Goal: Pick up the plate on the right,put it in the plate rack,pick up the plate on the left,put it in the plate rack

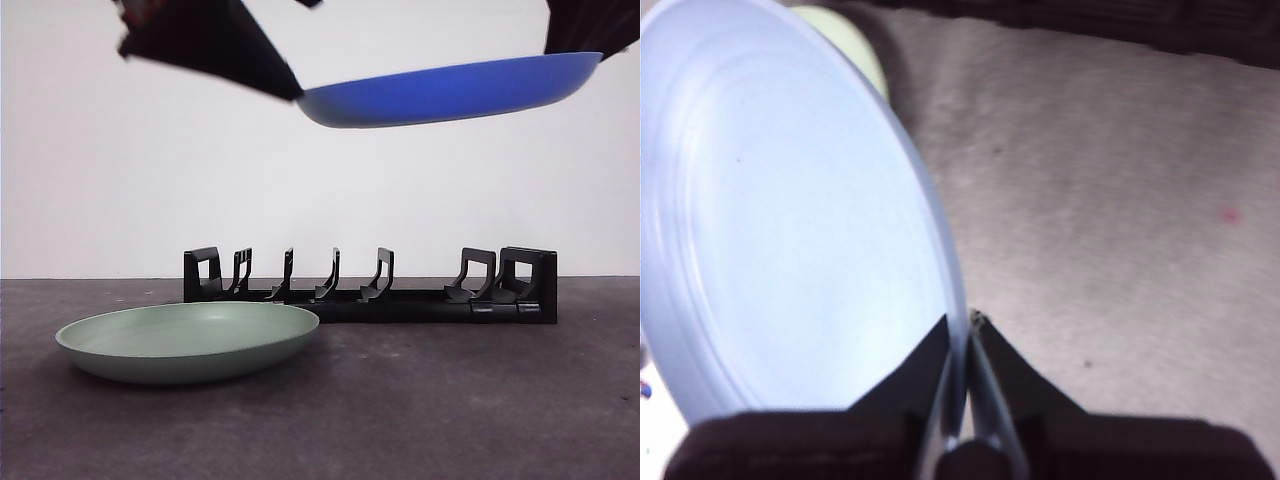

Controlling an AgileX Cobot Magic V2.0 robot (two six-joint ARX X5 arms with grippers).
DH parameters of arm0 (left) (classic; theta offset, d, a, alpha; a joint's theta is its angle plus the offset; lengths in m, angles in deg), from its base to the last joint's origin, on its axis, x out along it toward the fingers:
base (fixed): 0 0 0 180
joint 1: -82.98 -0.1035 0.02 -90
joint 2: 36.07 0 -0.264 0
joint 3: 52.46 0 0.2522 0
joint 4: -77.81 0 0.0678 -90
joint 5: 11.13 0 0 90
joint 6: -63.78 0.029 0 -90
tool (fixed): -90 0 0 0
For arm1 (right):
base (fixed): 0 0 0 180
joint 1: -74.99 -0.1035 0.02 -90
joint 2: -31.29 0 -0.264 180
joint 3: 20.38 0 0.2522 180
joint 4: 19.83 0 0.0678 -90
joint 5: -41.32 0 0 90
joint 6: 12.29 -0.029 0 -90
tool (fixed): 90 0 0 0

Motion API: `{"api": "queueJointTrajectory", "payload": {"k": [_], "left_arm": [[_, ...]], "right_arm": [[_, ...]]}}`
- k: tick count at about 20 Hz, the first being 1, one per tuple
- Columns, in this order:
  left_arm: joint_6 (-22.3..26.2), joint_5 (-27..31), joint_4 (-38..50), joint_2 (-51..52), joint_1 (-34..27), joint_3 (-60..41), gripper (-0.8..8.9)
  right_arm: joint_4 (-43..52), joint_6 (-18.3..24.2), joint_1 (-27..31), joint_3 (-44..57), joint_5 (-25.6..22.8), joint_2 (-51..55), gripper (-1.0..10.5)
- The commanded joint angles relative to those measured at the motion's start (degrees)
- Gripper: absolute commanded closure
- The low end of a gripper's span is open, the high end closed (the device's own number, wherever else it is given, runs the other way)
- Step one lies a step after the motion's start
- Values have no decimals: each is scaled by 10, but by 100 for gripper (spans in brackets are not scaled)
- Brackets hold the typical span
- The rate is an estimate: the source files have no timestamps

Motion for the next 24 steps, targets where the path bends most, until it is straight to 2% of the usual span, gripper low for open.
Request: {"api": "queueJointTrajectory", "payload": {"k": [1, 5, 8, 11, 12, 20, 24], "left_arm": [[26, 3, 7, -21, 4, 0, 241], [26, 3, 7, -33, 13, 0, 528], [25, 3, 3, -34, 14, 0, 661], [24, 3, -5, -34, 14, 0, 800], [23, 3, -7, -34, 14, 0, 822], [19, 3, -38, -34, 34, 0, 822], [1, 3, -41, -34, 46, 0, 822]], "right_arm": [[6, 4, -15, -2, 8, -2, 962], [10, 4, -21, -2, 10, -2, 962], [9, 5, -21, -2, 34, -2, 962], [15, 5, -21, -2, 33, -2, 962], [18, 4, -21, -2, 33, -2, 962], [23, 0, -21, -2, 21, -2, 962], [23, 0, -21, -2, 18, -2, 958]]}}
